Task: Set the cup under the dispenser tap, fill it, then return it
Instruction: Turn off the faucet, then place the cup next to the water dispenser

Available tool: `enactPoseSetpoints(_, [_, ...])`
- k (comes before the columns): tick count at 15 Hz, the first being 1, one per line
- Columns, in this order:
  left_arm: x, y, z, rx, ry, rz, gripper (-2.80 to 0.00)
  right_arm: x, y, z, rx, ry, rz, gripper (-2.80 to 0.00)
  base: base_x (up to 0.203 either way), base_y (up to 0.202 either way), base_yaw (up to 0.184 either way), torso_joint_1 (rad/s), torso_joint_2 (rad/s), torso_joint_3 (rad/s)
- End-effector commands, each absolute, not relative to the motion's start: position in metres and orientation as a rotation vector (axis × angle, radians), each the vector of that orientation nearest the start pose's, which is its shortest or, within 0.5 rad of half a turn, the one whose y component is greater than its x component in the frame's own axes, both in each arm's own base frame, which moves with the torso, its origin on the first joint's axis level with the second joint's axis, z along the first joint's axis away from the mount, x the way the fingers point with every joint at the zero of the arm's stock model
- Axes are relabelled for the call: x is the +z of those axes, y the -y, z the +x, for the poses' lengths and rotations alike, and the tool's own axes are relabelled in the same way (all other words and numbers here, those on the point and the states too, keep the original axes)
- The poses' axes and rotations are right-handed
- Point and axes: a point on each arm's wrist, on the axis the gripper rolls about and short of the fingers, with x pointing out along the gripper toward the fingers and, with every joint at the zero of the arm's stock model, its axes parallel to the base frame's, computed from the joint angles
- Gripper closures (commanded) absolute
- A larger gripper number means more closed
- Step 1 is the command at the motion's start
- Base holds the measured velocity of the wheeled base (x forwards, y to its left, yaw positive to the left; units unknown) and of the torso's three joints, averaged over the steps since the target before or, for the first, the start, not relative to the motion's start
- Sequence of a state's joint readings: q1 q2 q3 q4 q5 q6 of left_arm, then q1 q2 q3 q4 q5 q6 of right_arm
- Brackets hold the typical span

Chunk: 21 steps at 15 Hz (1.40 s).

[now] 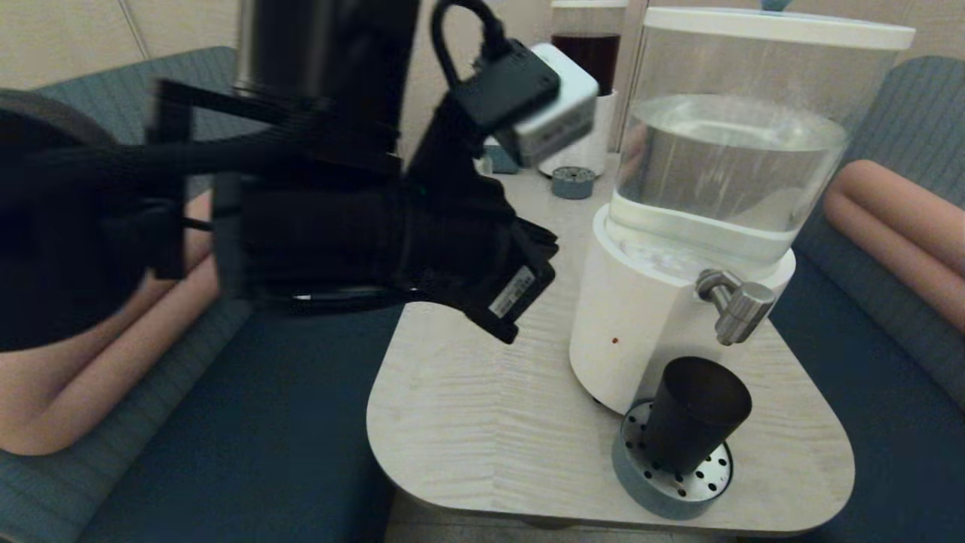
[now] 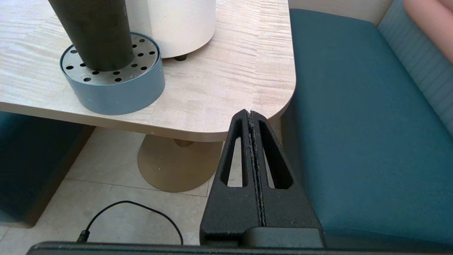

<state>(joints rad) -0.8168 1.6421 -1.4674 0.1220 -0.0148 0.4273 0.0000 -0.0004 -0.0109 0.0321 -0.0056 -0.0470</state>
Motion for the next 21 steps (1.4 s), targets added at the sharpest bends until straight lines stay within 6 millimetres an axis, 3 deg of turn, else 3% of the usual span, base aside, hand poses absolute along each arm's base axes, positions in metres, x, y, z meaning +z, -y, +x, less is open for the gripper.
enactPoseSetpoints(1, [0.329, 0.179, 0.181, -0.923, -0.136, 0.276, 0.00, 0.075, 0.000, -0.024, -0.006, -0.022, -0.048, 0.00, 0.000, 0.000, 0.000, 0.000, 0.00, 0.000])
enactPoseSetpoints(7, [0.224, 0.131, 0.194, -0.984, -0.240, 0.214, 0.00, 0.075, 0.000, -0.024, -0.006, -0.022, -0.048, 0.00, 0.000, 0.000, 0.000, 0.000, 0.00, 0.000])
enactPoseSetpoints(9, [0.195, 0.127, 0.201, -1.037, -0.256, 0.219, 0.00, 0.075, 0.000, -0.024, -0.006, -0.022, -0.048, 0.00, 0.000, 0.000, 0.000, 0.000, 0.00, 0.000])
enactPoseSetpoints(11, [0.170, 0.133, 0.212, -1.139, -0.279, 0.208, 0.00, 0.075, 0.000, -0.024, -0.006, -0.022, -0.048, 0.00, 0.000, 0.000, 0.000, 0.000, 0.00, 0.000])
enactPoseSetpoints(15, [0.136, 0.157, 0.244, -1.252, -0.155, 0.185, 0.00, 0.075, 0.000, -0.024, -0.006, -0.022, -0.048, 0.00, 0.000, 0.000, 0.000, 0.000, 0.00, 0.000])
enactPoseSetpoints(18, [0.120, 0.173, 0.249, -1.312, -0.163, 0.169, 0.00, 0.075, 0.000, -0.024, -0.006, -0.022, -0.048, 0.00, 0.000, 0.000, 0.000, 0.000, 0.00, 0.000])
enactPoseSetpoints(19, [0.116, 0.179, 0.250, -1.327, -0.168, 0.170, -2.80, 0.075, 0.000, -0.024, -0.006, -0.022, -0.047, 0.00, 0.000, 0.000, 0.000, 0.000, 0.00, 0.000])
enactPoseSetpoints(21, [0.114, 0.191, 0.251, -1.358, -0.155, 0.174, -2.80, 0.075, 0.000, -0.024, -0.006, -0.022, -0.048, 0.00, 0.000, 0.000, 0.000, 0.000, 0.00, 0.000])
